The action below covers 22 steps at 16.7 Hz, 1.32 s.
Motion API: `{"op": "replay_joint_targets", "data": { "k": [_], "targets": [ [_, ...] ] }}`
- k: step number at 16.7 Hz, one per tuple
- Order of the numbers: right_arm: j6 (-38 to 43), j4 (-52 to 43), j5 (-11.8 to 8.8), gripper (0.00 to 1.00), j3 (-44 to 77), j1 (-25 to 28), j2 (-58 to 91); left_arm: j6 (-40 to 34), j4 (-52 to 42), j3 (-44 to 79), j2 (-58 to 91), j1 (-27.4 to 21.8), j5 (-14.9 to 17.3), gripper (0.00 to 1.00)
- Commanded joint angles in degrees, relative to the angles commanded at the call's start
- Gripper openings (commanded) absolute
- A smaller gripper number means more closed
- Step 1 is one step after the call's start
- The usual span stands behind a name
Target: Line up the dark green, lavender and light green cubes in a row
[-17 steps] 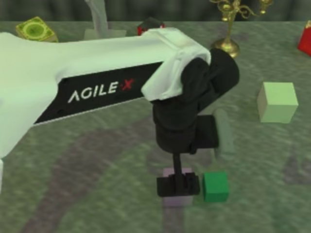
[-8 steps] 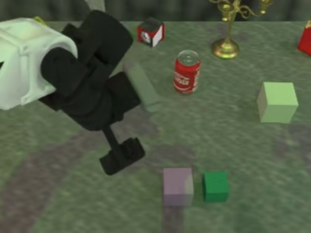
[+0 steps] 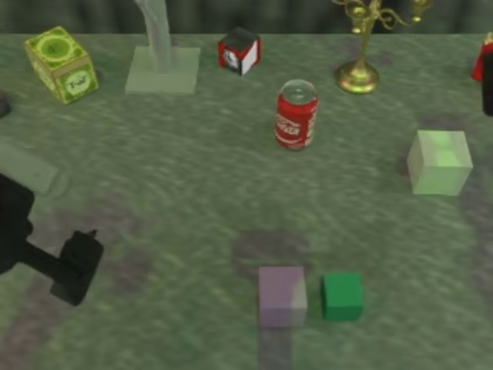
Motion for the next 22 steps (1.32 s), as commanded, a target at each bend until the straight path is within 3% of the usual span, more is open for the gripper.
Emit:
{"op": "replay_joint_targets", "data": {
  "k": [5, 11, 19, 22],
  "targets": [
    [2.28, -15.02, 0.05, 1.0, 22.55, 1.75, 26.45, -8.03, 13.85, -18.61, -25.7, 10.31, 0.33, 1.0],
    [4.02, -24.72, -0.02, 1.0, 40.19, 2.94, 43.91, -14.01, 25.77, -30.49, -44.13, 17.64, 0.53, 1.0],
    [4.13, -25.31, -0.05, 1.0, 41.68, 2.75, 45.67, -14.66, 27.18, -31.58, -45.88, 18.4, 0.54, 1.0],
    [4.06, -21.22, -0.03, 1.0, 38.33, 2.94, 46.6, -14.66, 27.18, -31.58, -45.88, 18.4, 0.54, 1.0]
  ]
}}
